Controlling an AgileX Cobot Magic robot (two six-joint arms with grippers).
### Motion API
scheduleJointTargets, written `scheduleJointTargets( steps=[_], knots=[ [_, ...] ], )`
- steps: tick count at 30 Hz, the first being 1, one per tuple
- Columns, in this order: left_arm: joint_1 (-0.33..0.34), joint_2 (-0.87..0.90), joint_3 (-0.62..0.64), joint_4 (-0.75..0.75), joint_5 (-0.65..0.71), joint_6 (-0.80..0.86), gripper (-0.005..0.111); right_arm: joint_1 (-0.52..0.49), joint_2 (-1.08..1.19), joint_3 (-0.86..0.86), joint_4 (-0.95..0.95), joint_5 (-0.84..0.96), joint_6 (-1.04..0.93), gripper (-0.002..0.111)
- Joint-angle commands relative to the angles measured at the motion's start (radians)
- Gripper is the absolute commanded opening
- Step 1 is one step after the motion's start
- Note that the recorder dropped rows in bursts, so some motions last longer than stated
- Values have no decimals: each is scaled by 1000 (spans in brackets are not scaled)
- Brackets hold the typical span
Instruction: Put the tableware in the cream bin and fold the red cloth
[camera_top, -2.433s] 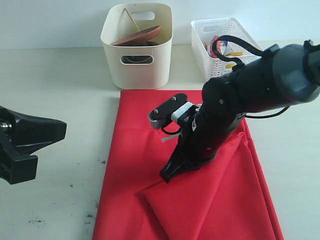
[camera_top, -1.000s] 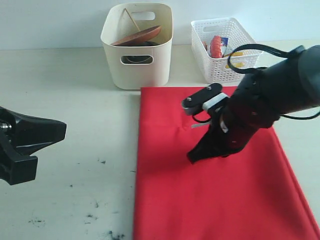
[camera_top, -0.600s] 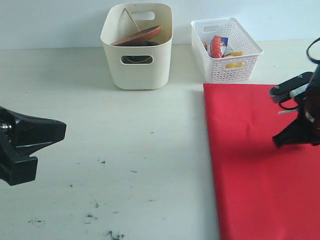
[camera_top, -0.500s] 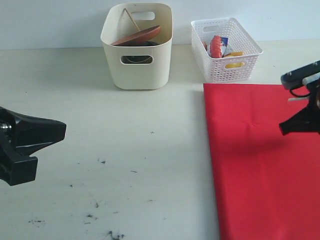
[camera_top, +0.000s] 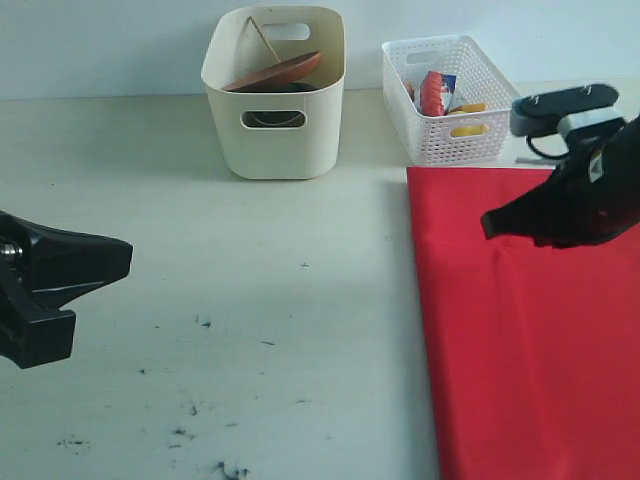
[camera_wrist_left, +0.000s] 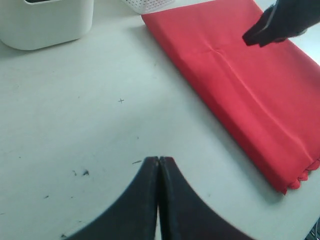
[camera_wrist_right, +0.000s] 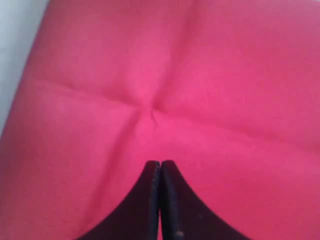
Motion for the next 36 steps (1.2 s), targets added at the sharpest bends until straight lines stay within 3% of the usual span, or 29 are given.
scheduleJointTargets(
  steps=[1, 8, 19, 22, 23, 24, 25, 27, 29, 33, 36],
  knots=[
    [1, -6, 3, 6, -5, -2, 3, 3, 131, -4, 13, 26, -18, 0],
    [1, -6, 3, 6, -3, -2, 3, -33, 192, -4, -134, 79, 72, 0],
    [1, -6, 3, 6, 1, -2, 3, -293, 189, -7, -310, 165, 148, 0],
    [1, -6, 3, 6, 4, -2, 3, -335, 133, -7, -231, 116, 165, 0],
    [1, -6, 3, 8, 4, -2, 3, -323, 83, -7, -88, 29, 86, 0],
    [1, -6, 3, 8, 4, -2, 3, -302, 57, -7, 28, -10, -9, 0],
    [1, -6, 3, 11, 4, -2, 3, -241, 27, -7, 265, -68, -245, 0],
    [1, -6, 3, 11, 2, -2, 3, -132, 41, -7, 539, -125, -559, 0],
    [1, -6, 3, 11, 2, -2, 3, -71, 120, -7, 560, -143, -595, 0],
    [1, -6, 3, 11, 24, -2, 3, -91, 259, -7, 503, -84, -571, 0],
    [1, -6, 3, 11, 29, -2, 3, -170, 277, -5, 260, -43, -355, 0]
  ],
)
